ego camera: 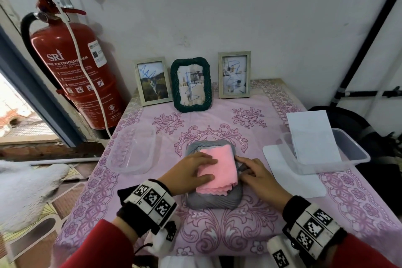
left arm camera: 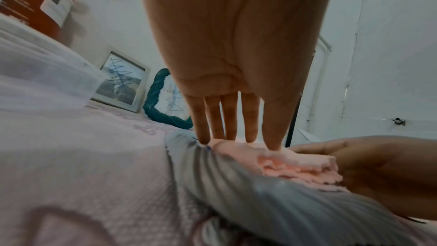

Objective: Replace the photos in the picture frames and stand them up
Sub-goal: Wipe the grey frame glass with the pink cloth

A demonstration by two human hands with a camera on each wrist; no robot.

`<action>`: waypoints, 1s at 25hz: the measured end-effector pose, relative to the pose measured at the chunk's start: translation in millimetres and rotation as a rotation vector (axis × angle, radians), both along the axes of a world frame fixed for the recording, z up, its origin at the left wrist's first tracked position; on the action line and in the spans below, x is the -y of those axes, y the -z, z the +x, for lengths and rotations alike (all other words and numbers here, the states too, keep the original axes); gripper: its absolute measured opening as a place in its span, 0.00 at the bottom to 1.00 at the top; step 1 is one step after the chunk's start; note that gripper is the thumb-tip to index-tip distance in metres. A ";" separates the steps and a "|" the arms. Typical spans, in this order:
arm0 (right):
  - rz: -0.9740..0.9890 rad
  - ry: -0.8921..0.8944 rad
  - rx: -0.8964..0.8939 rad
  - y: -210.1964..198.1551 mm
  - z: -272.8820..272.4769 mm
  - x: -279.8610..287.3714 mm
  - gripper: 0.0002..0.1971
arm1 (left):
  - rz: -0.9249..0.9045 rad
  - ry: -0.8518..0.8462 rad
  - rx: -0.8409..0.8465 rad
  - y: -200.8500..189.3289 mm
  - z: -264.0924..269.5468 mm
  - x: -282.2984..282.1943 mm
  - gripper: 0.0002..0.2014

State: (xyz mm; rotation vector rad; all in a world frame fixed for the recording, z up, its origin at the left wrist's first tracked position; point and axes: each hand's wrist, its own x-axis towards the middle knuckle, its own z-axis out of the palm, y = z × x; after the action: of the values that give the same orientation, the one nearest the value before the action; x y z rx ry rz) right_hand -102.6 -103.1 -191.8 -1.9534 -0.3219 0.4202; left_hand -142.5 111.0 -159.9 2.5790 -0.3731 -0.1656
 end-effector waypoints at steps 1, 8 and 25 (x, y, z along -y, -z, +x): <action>-0.010 -0.001 -0.021 -1.2 1.6 0.0 0.25 | -0.001 -0.018 0.010 0.7 -2.0 -3.0 0.28; -0.263 -0.043 0.038 -35.9 20.9 -5.4 0.26 | 0.130 -0.038 -0.193 2.2 -8.4 -31.6 0.54; -0.481 -0.714 0.526 -34.7 1.5 -59.6 0.08 | 0.420 0.064 -0.048 6.9 0.3 -33.8 0.57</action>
State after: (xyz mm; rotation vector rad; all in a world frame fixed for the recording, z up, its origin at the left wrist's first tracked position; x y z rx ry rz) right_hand -101.1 -43.5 -157.2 -2.3629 -1.3858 0.4525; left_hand -142.2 144.8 -166.7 2.9695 -0.4421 -0.3622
